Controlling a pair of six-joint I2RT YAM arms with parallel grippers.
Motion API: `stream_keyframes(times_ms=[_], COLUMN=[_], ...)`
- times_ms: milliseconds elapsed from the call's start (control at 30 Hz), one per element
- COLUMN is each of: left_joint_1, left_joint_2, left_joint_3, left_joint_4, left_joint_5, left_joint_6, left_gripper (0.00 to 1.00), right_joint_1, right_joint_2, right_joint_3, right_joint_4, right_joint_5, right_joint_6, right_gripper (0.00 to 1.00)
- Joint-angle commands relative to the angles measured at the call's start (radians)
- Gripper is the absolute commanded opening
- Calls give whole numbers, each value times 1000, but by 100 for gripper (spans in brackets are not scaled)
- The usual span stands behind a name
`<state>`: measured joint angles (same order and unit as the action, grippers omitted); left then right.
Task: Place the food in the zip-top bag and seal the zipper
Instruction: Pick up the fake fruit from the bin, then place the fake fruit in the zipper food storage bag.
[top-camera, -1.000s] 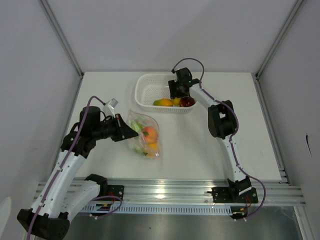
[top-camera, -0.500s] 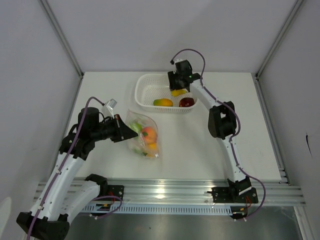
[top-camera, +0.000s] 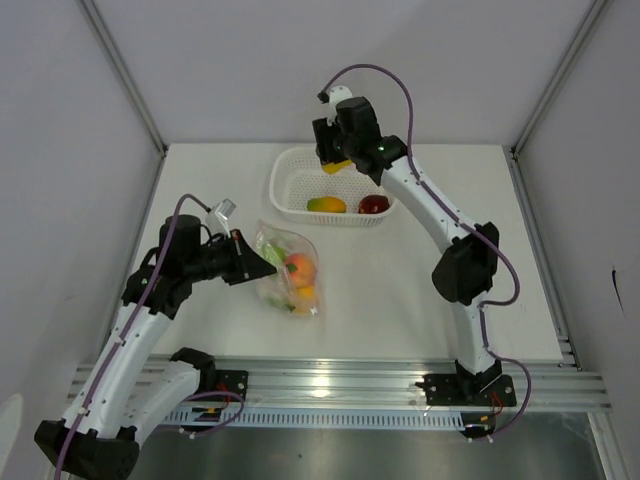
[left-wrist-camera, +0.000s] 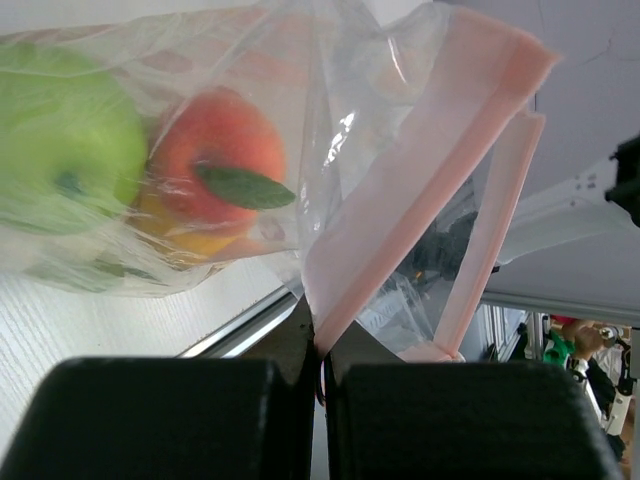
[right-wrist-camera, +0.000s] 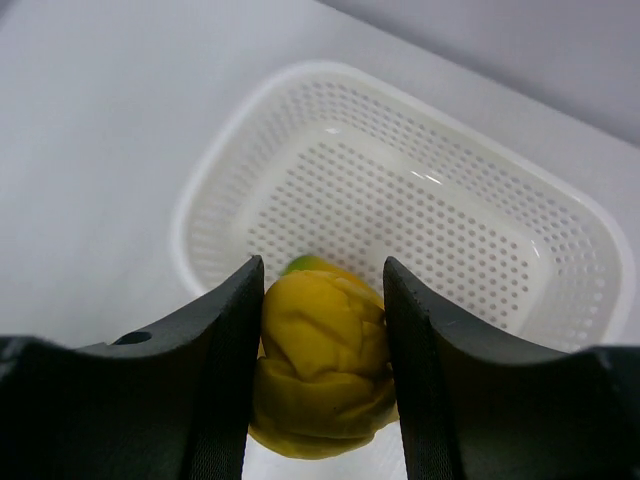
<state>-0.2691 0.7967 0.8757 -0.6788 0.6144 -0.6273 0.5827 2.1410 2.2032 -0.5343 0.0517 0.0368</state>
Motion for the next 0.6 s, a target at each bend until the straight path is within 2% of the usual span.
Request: stream_keyframes(times_ms=[0, 133, 267, 333, 433, 567], left_joint_1=[-2, -2, -2, -2, -2, -2], left_joint_2=[13, 32, 44, 47, 47, 41], left_joint_3=[34, 49, 55, 60, 71, 77], left_joint_4=[28, 36, 50, 53, 51, 48], left_joint_5=[16, 21, 28, 30, 31, 25], left_joint_6=[6, 8, 3, 3, 1, 5], left_gripper=[0, 1, 0, 1, 1, 0], right_joint_1=[106, 232, 380, 454, 520, 565], right_joint_2=[-177, -321, -444, -487, -561, -627], right_joint_3=[-36, -89, -241, -302, -449, -557], right_joint_4=[50, 49, 115, 169, 243, 302], right_joint_5=[65, 111, 146, 148, 116, 74], right_joint_6=[-32, -32, -23, 32, 113, 189], right_gripper=[11, 11, 12, 13, 13, 13])
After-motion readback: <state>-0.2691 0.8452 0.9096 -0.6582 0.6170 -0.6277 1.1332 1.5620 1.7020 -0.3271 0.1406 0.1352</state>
